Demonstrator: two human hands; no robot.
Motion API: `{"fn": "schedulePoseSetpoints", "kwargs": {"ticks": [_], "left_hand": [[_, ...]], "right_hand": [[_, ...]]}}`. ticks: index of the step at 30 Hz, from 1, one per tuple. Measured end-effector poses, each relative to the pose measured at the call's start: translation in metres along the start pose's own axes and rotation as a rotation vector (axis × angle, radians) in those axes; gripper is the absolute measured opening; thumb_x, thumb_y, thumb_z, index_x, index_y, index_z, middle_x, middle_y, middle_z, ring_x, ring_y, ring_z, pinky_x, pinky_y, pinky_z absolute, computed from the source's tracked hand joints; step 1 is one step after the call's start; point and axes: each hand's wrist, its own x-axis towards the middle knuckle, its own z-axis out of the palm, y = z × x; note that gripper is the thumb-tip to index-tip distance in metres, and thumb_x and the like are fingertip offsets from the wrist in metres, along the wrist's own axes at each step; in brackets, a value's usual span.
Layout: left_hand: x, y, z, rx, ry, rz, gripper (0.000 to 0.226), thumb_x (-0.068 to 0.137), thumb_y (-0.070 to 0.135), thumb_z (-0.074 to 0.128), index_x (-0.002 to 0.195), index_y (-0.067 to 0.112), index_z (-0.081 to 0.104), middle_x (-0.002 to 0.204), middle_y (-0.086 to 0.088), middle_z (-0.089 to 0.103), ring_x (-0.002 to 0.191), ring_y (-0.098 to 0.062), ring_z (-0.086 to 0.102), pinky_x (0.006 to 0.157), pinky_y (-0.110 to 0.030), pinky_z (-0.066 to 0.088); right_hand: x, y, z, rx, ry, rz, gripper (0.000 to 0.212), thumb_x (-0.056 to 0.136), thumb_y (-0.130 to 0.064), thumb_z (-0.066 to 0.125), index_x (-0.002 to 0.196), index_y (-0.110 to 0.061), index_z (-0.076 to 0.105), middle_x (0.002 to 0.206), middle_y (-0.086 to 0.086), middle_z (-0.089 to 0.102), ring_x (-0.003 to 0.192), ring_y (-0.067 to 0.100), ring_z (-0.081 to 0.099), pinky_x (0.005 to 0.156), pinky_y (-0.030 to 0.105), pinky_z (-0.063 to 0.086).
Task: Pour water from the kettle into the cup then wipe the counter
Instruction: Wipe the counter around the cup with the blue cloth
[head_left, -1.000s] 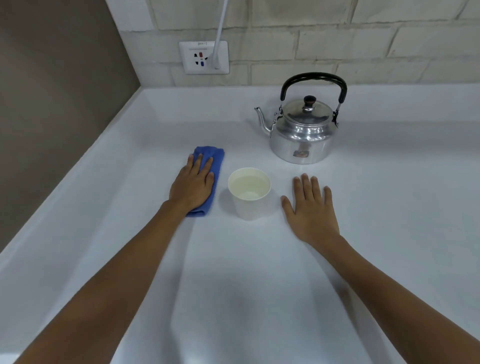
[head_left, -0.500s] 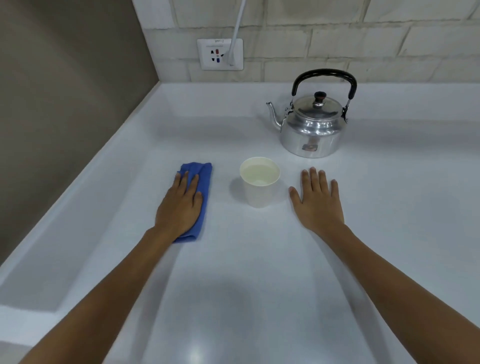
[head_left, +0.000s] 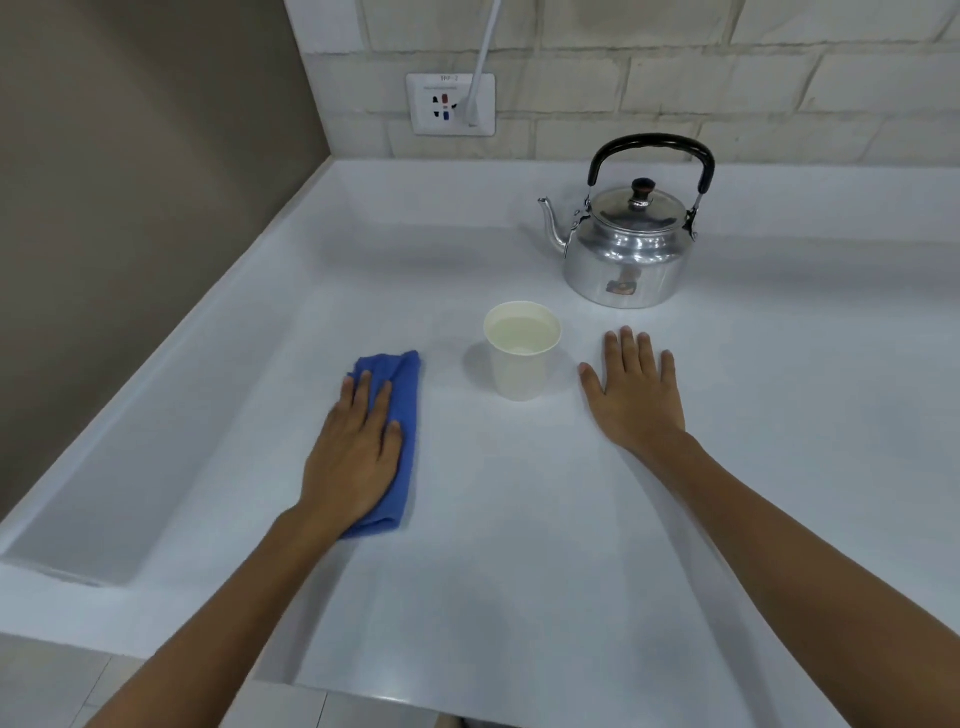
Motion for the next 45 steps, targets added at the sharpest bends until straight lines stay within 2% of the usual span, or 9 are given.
{"fn": "schedulePoseSetpoints", "kwargs": {"ticks": [4, 12, 17, 22, 27, 31, 35, 38, 45], "left_hand": [[0.006, 0.03, 0.012, 0.034, 0.047, -0.06, 0.053, 0.097, 0.023, 0.024, 0.144, 0.004, 0.006, 0.155, -0.015, 0.001, 0.143, -0.028, 0.0, 0.116, -0.035, 0.001], [-0.055, 0.039, 0.01, -0.007, -0.017, 0.268, 0.059, 0.09, 0.041, 0.01, 0.143, 0.017, 0.018, 0.151, 0.007, 0.008, 0.142, -0.016, 0.008, 0.113, -0.027, 0.004], [-0.033, 0.026, 0.002, -0.01, -0.017, 0.08, 0.06, 0.088, 0.035, 0.012, 0.144, 0.01, 0.011, 0.155, -0.006, 0.006, 0.143, -0.019, 0.001, 0.113, -0.028, 0.0], [-0.052, 0.077, 0.016, -0.024, 0.057, 0.147, 0.052, 0.091, 0.022, 0.026, 0.134, -0.005, 0.035, 0.143, -0.023, 0.035, 0.131, -0.042, 0.034, 0.105, -0.053, 0.029], [-0.057, 0.101, 0.029, -0.098, 0.002, 0.258, 0.052, 0.097, 0.027, 0.023, 0.144, 0.014, 0.004, 0.155, -0.004, 0.004, 0.143, -0.021, -0.001, 0.115, -0.031, -0.004], [-0.053, 0.07, 0.012, -0.044, -0.002, 0.27, 0.049, 0.095, 0.023, 0.026, 0.142, 0.008, 0.021, 0.152, -0.007, 0.018, 0.141, -0.028, 0.014, 0.113, -0.041, 0.004], [-0.049, 0.064, 0.017, -0.068, 0.011, 0.195, 0.05, 0.097, 0.018, 0.028, 0.142, 0.009, 0.009, 0.154, -0.009, 0.007, 0.143, -0.026, 0.002, 0.114, -0.031, -0.005], [-0.057, 0.089, 0.025, -0.081, 0.018, 0.21, 0.05, 0.095, 0.016, 0.03, 0.141, 0.003, 0.016, 0.152, -0.013, 0.016, 0.141, -0.032, 0.012, 0.115, -0.043, 0.005], [-0.051, 0.148, 0.036, -0.142, -0.063, 0.261, 0.053, 0.098, 0.023, 0.022, 0.142, 0.012, -0.005, 0.152, -0.003, -0.011, 0.142, -0.022, -0.008, 0.114, -0.034, -0.011]], "right_hand": [[0.001, -0.001, 0.001, -0.003, -0.011, 0.007, 0.065, 0.093, -0.048, 0.012, 0.144, -0.01, 0.005, 0.157, 0.01, 0.006, 0.144, 0.026, 0.001, 0.117, 0.049, 0.003], [0.001, 0.001, 0.001, 0.004, -0.01, 0.0, 0.065, 0.093, -0.049, 0.012, 0.144, -0.011, 0.005, 0.157, 0.01, 0.005, 0.144, 0.026, 0.001, 0.118, 0.048, 0.003], [0.001, -0.001, 0.0, 0.008, 0.002, 0.004, 0.064, 0.093, -0.049, 0.012, 0.144, -0.011, 0.004, 0.157, 0.01, 0.005, 0.144, 0.025, 0.0, 0.117, 0.048, 0.002], [0.001, -0.002, 0.001, 0.0, -0.003, 0.011, 0.064, 0.093, -0.048, 0.012, 0.144, -0.011, 0.004, 0.157, 0.01, 0.005, 0.144, 0.025, 0.0, 0.117, 0.048, 0.002], [0.001, 0.0, 0.001, -0.003, 0.003, 0.0, 0.064, 0.093, -0.048, 0.013, 0.145, -0.011, 0.005, 0.157, 0.01, 0.006, 0.144, 0.026, 0.001, 0.117, 0.048, 0.004], [0.001, 0.002, 0.001, 0.009, -0.001, 0.0, 0.064, 0.093, -0.049, 0.013, 0.145, -0.012, 0.005, 0.157, 0.009, 0.005, 0.144, 0.025, 0.001, 0.118, 0.047, 0.003], [0.001, 0.0, 0.001, 0.013, -0.001, 0.004, 0.064, 0.093, -0.049, 0.013, 0.144, -0.011, 0.005, 0.157, 0.009, 0.006, 0.144, 0.025, 0.001, 0.117, 0.048, 0.003], [0.0, -0.002, 0.001, 0.007, 0.001, 0.006, 0.064, 0.093, -0.048, 0.012, 0.144, -0.011, 0.005, 0.157, 0.01, 0.006, 0.144, 0.026, 0.001, 0.117, 0.049, 0.003], [0.0, 0.0, -0.003, 0.043, -0.048, 0.008, 0.064, 0.094, -0.048, 0.013, 0.144, -0.01, 0.001, 0.157, 0.011, 0.001, 0.144, 0.026, -0.003, 0.118, 0.048, 0.0]]}}
